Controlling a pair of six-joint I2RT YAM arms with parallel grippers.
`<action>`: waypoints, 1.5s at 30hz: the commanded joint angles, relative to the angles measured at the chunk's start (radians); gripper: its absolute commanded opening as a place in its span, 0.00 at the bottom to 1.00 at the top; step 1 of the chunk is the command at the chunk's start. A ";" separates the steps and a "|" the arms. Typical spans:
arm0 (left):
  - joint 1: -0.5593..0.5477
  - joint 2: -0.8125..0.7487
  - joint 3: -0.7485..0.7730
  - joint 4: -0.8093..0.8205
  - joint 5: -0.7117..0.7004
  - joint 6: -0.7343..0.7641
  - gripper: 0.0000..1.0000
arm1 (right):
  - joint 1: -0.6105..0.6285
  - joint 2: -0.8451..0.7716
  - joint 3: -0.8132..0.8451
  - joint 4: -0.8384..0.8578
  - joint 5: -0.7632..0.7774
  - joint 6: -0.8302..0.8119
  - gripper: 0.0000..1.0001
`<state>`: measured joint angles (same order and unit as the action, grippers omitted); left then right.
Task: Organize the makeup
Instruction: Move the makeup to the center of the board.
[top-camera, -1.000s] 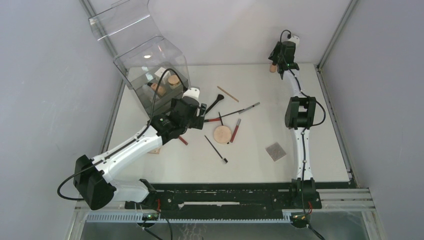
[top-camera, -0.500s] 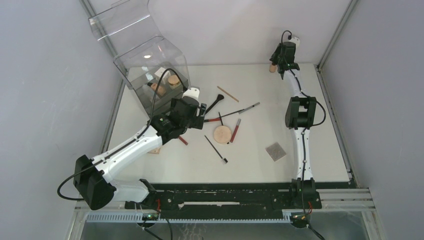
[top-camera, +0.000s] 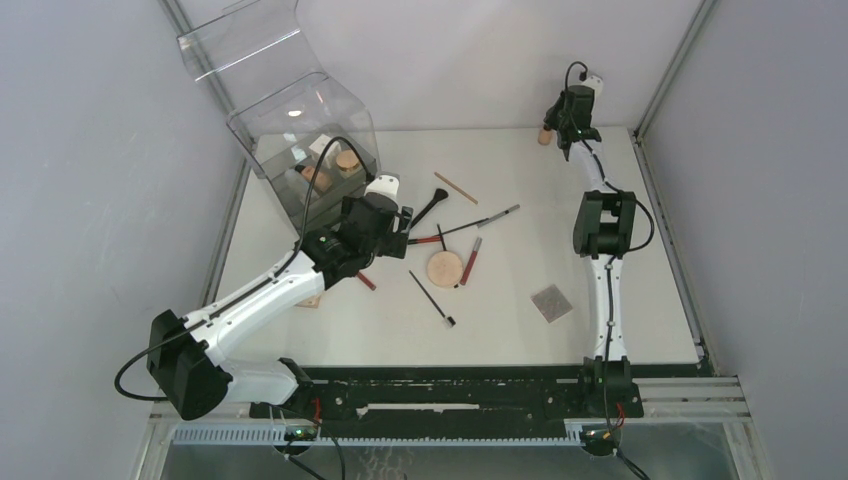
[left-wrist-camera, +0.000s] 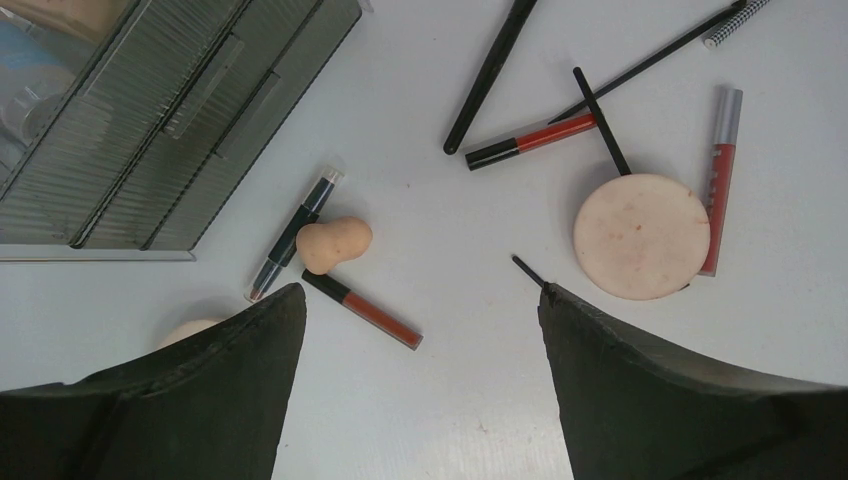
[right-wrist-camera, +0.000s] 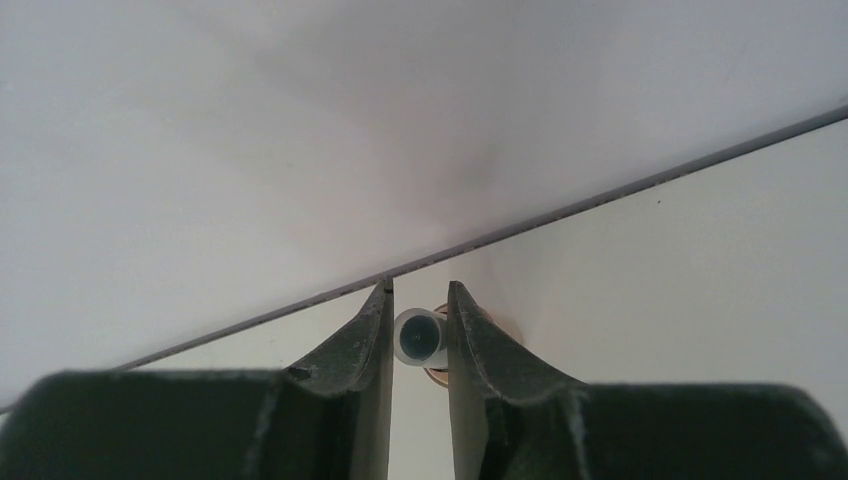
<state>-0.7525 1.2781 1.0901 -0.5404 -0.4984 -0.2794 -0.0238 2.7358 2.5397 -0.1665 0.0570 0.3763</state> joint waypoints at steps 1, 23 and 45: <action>0.005 -0.020 0.057 0.036 -0.032 0.019 0.90 | 0.009 -0.109 -0.129 0.030 -0.033 0.026 0.17; 0.005 -0.123 -0.002 0.046 -0.018 -0.021 0.89 | 0.034 -0.513 -0.675 0.090 -0.052 0.041 0.11; 0.005 -0.271 -0.094 0.042 -0.026 -0.066 0.89 | 0.106 -0.513 -0.662 -0.102 0.134 -0.087 0.69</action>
<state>-0.7521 1.0325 1.0264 -0.5266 -0.5190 -0.3328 0.0742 2.1956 1.8492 -0.2230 0.1322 0.3122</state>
